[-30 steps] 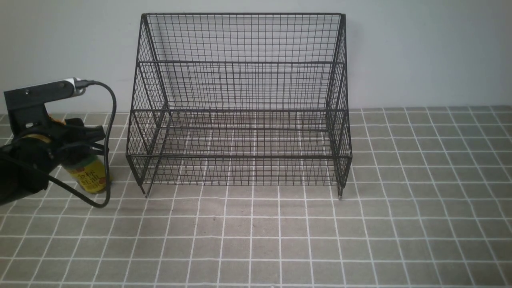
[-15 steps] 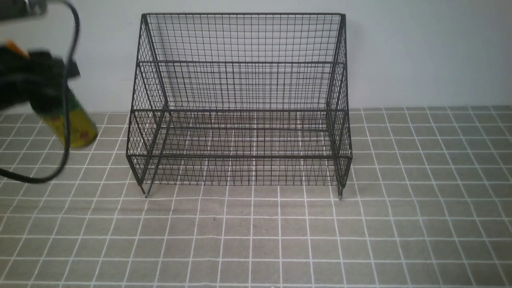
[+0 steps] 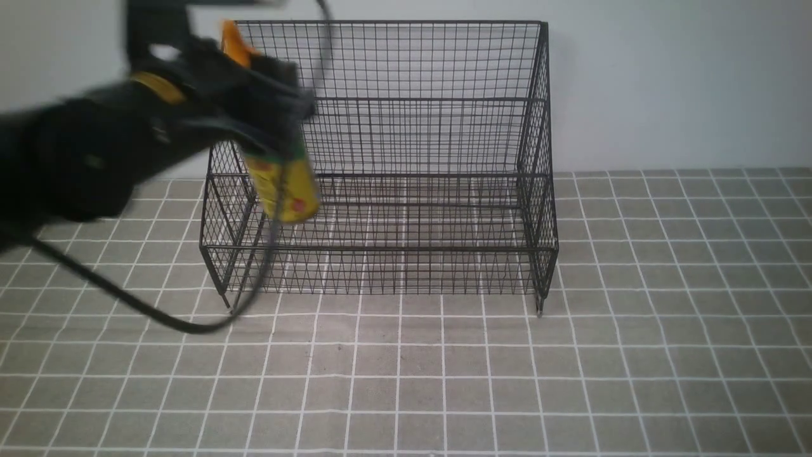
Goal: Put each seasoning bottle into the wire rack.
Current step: Use the left arm to put the condiment bottle back on the shelf
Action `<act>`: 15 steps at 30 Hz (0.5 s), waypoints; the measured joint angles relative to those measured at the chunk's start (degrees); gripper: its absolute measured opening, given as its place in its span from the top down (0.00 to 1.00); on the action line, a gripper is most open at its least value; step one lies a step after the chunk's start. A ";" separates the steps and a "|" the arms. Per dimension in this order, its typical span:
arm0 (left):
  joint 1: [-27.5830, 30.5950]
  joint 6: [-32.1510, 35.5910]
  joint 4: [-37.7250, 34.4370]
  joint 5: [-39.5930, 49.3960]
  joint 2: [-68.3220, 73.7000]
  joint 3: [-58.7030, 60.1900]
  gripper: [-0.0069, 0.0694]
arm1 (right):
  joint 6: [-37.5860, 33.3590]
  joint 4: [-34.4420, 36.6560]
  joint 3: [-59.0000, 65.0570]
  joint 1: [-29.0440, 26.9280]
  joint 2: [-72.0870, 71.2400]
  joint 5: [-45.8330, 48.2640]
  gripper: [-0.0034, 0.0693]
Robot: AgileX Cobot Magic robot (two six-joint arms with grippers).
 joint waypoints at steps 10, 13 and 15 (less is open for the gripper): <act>-1.15 3.52 -0.01 -1.07 10.88 0.00 0.52 | 0.00 0.00 0.00 0.00 0.00 0.00 0.97; -1.19 3.57 -0.19 0.11 12.06 0.00 0.52 | 0.00 0.00 0.00 0.00 0.00 0.00 0.97; -1.26 3.57 -0.19 0.70 12.14 0.00 0.51 | 0.00 0.00 0.00 0.00 0.00 0.00 0.97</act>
